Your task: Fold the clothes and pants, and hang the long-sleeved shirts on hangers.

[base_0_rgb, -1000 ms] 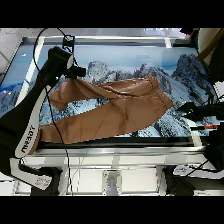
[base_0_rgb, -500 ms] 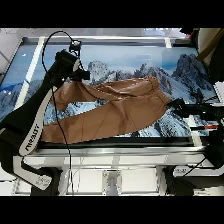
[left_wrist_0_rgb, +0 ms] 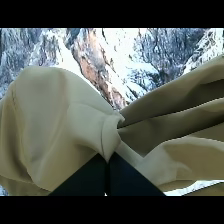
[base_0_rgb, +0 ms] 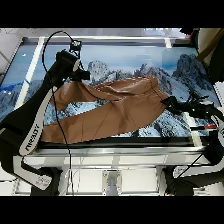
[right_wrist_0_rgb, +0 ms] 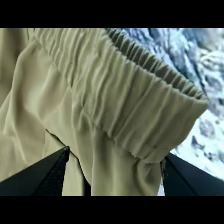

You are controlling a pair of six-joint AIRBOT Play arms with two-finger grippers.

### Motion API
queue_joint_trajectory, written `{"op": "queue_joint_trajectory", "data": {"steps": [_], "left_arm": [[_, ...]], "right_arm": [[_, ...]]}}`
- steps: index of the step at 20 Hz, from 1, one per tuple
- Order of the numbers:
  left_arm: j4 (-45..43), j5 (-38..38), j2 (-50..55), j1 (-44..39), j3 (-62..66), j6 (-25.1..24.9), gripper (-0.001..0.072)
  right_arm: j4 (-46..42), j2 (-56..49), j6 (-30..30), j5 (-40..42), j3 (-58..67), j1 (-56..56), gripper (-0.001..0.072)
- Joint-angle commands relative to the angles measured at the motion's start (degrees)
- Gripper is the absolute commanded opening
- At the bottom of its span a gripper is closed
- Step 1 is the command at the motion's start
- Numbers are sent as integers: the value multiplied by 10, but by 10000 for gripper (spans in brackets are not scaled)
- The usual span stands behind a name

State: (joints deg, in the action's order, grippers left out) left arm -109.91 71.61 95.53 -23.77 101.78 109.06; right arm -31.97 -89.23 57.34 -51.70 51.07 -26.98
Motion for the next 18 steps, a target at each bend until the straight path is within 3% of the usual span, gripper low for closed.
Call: {"op": "queue_joint_trajectory", "data": {"steps": [1, 8, 9, 10, 11, 15, 18], "left_arm": [[0, 1, 0, 0, 0, -5, 11], [0, 1, 0, 0, 0, -4, 11], [0, 0, 0, 0, 0, -4, 10], [0, -1, 0, 0, 0, -5, 11], [-5, -4, 0, 0, 0, -5, 11], [-112, -89, -5, 15, 3, -4, 10], [-112, -147, -10, 34, 43, -4, 10]], "right_arm": [[-12, -2, 23, 2, 7, -14, 595], [-6, -2, 26, 58, 7, 34, 535], [-3, -2, 26, 68, 7, 40, 420], [3, -2, 26, 75, 7, 43, 194], [6, -2, 26, 78, 10, 43, 45], [3, 24, 26, 54, 55, 18, 43], [-14, 95, 26, 30, 96, -34, 42]]}}
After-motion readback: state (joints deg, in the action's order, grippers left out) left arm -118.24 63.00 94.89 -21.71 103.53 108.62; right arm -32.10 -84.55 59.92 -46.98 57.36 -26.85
